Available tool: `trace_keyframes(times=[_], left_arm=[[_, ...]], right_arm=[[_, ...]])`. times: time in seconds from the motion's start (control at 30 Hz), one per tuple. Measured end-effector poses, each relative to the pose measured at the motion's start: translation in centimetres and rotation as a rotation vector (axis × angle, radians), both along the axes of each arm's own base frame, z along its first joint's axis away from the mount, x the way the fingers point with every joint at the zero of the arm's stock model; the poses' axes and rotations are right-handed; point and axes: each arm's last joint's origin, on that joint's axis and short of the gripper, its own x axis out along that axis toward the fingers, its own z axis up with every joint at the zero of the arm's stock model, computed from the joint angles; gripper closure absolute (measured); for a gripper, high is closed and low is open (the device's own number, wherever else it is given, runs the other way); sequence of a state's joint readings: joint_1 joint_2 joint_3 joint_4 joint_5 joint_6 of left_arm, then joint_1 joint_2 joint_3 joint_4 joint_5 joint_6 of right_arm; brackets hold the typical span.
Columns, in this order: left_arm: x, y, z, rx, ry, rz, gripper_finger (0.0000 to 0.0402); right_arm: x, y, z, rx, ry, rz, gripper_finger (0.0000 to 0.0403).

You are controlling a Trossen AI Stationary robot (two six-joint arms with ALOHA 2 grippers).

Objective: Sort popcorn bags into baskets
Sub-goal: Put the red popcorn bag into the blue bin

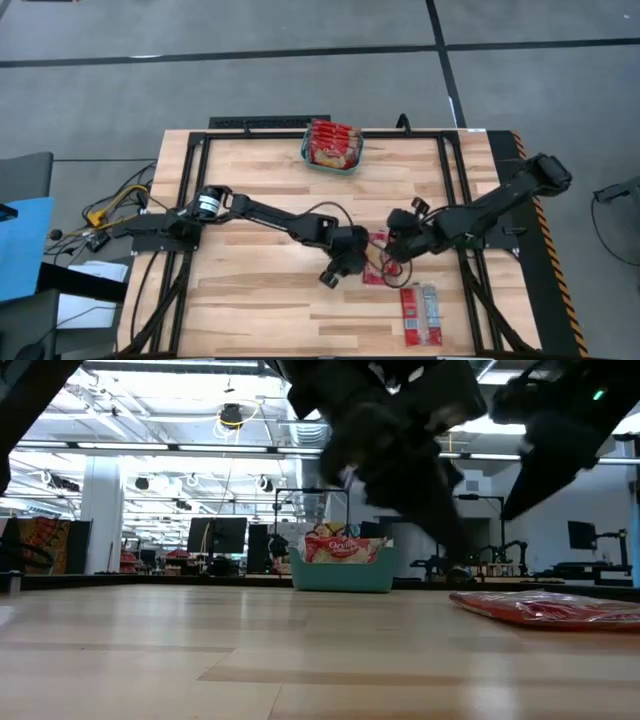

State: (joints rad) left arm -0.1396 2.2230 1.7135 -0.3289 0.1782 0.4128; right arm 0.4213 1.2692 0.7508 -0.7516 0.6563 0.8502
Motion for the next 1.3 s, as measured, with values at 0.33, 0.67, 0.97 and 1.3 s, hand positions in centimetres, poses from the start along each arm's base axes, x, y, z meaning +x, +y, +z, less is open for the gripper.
trace_keyframes(times=[0.33, 0.67, 0.97, 1.3], left_arm=[[2.6, 8.6, -0.8, -0.113, -0.169, 0.288, 0.0238], [2.9, 10.1, -4.3, -0.24, -0.096, 0.253, 0.014], [3.4, 9.4, -7.1, -0.165, -0.088, 0.296, 0.0163], [3.1, 9.9, -8.7, -0.164, -0.011, 0.307, 0.0387]], right_arm=[[-5.0, 1.9, 3.2, 0.27, -0.199, -0.111, 0.0295], [-5.5, 3.2, 2.7, 0.316, -0.228, -0.156, 0.0295], [-5.4, 3.8, 2.3, 0.331, -0.219, -0.178, 0.0295], [-5.4, 3.7, 2.3, 0.334, -0.222, -0.182, 0.0295]])
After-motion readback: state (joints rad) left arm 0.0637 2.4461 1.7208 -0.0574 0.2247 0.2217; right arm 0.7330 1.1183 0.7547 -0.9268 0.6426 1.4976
